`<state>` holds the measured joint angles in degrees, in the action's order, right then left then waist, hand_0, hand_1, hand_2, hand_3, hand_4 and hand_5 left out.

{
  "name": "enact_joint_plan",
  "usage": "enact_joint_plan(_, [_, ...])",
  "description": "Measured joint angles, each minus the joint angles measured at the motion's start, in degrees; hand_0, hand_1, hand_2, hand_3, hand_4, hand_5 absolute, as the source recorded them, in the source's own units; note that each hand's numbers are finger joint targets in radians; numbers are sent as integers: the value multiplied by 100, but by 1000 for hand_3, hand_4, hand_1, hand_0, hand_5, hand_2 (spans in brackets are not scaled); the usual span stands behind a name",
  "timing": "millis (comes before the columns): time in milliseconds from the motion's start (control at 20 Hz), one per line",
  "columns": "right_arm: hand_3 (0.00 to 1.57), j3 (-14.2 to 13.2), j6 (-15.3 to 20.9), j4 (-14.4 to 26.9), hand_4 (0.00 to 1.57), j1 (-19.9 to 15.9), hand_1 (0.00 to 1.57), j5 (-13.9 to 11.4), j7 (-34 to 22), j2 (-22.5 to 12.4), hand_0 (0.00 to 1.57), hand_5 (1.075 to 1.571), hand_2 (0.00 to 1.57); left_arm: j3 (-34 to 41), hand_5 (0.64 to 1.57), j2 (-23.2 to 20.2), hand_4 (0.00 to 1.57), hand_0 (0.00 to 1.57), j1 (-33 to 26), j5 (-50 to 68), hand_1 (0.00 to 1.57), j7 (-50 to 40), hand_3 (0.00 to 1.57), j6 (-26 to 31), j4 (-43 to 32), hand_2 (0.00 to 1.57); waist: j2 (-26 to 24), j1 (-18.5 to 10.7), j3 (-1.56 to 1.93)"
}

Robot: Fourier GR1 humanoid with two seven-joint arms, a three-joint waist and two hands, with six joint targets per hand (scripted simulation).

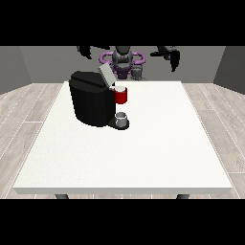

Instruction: Insert the coffee pod into the coffee machine and close the lid

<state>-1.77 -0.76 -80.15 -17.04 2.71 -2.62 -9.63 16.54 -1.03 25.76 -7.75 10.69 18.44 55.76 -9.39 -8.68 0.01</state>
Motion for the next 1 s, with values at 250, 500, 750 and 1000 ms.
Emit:
enact_joint_plan(250, [0, -316, -214, 548, 0, -257, 0, 183, 222, -130, 0, 1571, 0, -343, 1571, 38, 0, 0, -341, 239, 0, -173, 0, -164, 658, 0, 281, -140, 0])
enact_joint_plan(500, [0, -430, -292, 937, 0, -627, 0, 200, 307, -162, 0, 1571, 0, -493, 1571, 2, 0, 0, -646, 567, 0, -412, 0, -268, 1255, 0, 545, -101, 1])
enact_joint_plan(750, [0, -381, -237, 1222, 0, -975, 0, 92, 362, -62, 0, 1571, 0, -556, 1571, -120, 0, 0, -796, 675, 0, -618, 0, -382, 1662, 0, 771, 6, 0])
enact_joint_plan(1000, [0, -296, -212, 1513, 0, -1311, 0, -117, 515, -22, 0, 1571, 0, -597, 1571, -253, 0, 0, -930, 786, 0, -725, 0, -394, 2025, 0, 968, 31, -4])
